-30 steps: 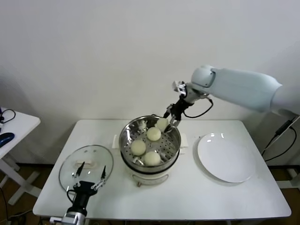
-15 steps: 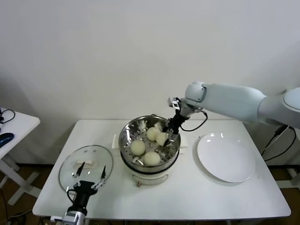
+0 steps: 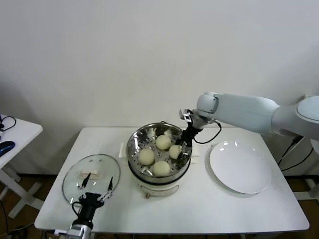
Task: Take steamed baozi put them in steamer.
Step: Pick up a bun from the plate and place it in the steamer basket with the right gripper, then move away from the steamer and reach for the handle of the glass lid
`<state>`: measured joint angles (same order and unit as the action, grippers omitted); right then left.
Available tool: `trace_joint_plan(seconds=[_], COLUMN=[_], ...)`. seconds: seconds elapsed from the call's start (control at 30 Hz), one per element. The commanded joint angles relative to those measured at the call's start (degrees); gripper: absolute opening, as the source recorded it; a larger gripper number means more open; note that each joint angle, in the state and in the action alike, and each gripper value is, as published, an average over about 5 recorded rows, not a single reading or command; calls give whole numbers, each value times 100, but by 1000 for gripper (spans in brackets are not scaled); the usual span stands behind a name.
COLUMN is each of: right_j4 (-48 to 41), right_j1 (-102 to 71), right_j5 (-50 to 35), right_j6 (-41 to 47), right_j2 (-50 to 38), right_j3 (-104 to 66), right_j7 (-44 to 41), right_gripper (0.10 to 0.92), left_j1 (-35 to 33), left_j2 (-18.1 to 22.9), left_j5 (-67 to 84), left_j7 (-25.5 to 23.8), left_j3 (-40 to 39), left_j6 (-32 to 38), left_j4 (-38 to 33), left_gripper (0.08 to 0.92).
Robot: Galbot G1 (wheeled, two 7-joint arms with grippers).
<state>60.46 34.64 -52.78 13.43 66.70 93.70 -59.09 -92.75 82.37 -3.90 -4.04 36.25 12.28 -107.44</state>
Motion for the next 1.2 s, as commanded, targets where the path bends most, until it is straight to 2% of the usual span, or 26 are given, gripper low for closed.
trace_joint_plan(seconds=[0.03, 0.17, 0.4, 0.8, 0.97, 1.2], right_j4=[-23, -9, -35, -36, 142, 672], right_j1=[-35, -45, -47, 129, 251, 211], right_j5=[112, 141, 110, -54, -73, 148], right_j6=[-5, -13, -17, -6, -36, -170], right_j2=[35, 39, 109, 74, -316, -1298], right_j3=[8, 0, -42, -302, -792, -1562], right_j7=[16, 29, 13, -83, -40, 124], right_gripper=[695, 703, 815, 823, 823, 823], left_j1=[16, 28, 52, 57, 80, 144], left_j2=[-3, 1, 2, -11, -46, -85], left_j5=[-3, -8, -11, -8, 14, 53], left_j7=[-1, -1, 3, 9, 18, 51], left_j3=[-7, -14, -17, 1, 42, 151], left_j6=[-11, -19, -47, -56, -81, -146], left_j4=[8, 2, -12, 10, -4, -98], left_gripper=[823, 823, 823, 823, 823, 823])
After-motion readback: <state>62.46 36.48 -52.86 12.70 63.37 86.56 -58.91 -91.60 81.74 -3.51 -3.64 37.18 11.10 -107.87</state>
